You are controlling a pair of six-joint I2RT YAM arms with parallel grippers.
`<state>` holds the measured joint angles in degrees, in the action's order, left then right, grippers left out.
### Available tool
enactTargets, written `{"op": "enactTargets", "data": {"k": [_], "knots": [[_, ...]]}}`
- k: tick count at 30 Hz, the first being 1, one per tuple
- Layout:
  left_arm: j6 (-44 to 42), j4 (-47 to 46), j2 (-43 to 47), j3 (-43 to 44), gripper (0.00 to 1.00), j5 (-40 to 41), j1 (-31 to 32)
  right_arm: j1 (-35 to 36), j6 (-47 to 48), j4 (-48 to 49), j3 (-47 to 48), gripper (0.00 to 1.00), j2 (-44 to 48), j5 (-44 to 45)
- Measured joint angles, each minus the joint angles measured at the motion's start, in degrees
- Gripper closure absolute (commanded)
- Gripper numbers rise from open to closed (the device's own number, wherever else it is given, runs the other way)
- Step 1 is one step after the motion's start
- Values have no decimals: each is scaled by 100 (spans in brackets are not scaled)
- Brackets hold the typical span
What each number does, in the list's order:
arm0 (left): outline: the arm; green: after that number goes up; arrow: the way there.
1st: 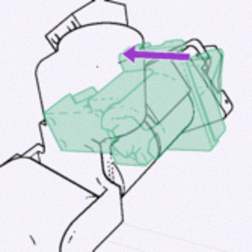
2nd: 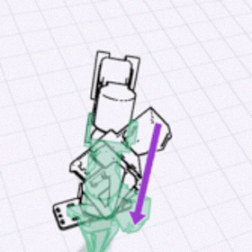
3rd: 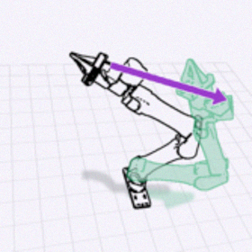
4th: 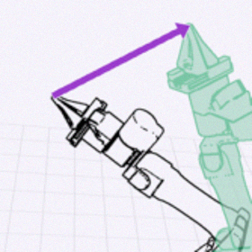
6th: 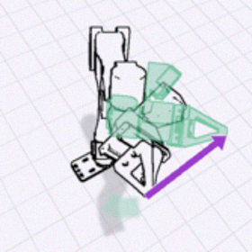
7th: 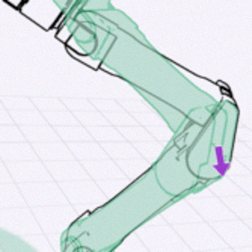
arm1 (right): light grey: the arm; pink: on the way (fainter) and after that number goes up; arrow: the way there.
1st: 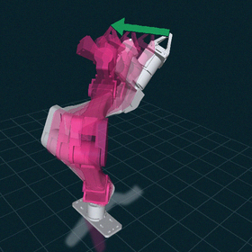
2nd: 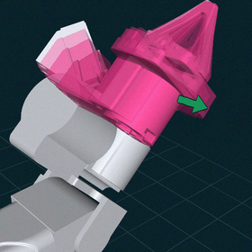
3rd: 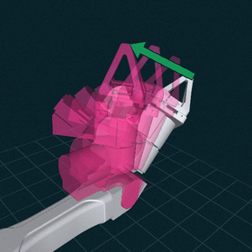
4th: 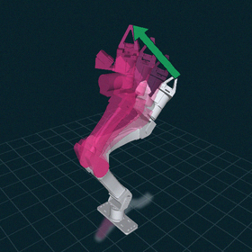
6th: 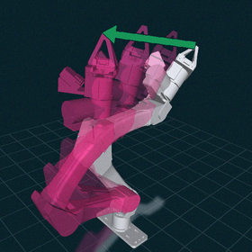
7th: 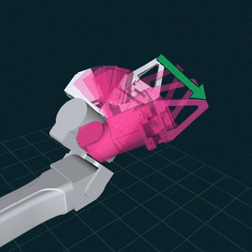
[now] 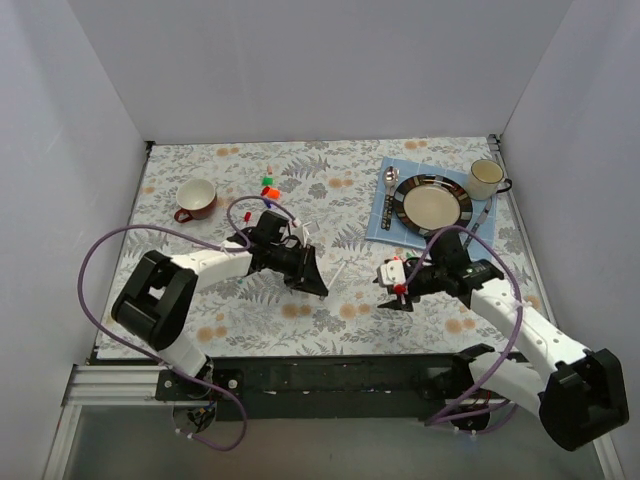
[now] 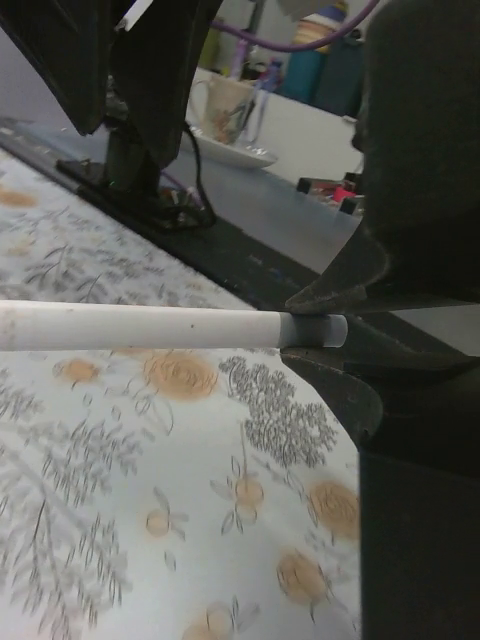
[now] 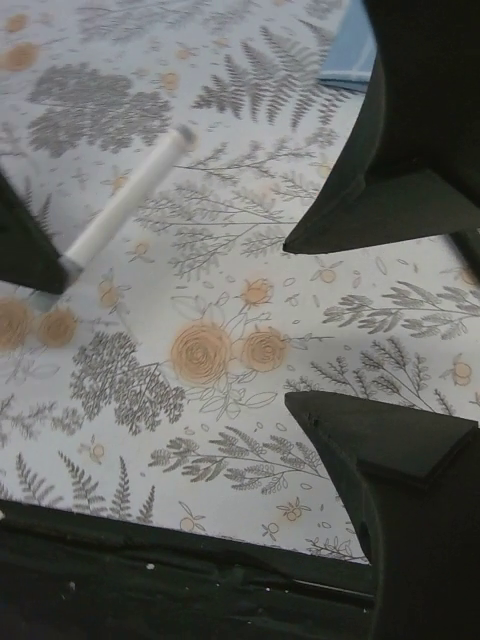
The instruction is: Open the pen caps
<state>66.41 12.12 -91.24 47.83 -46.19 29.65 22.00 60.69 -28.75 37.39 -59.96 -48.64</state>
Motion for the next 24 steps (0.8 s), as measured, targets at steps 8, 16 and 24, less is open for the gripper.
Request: {"op": "enactTargets", "data": {"k": [8,16,24], "knots": [[-15,-70,-501,2,100,-1032,675,839,1493,-138,0,33,57,-76],[-57,-20,-918,175,100,-1316,1121,1598,1843,-96,33,34,-647,238],[-59,-37,-1056,516,100,-1469,1392,1950,1886,98,33,49,-1062,715]]}}
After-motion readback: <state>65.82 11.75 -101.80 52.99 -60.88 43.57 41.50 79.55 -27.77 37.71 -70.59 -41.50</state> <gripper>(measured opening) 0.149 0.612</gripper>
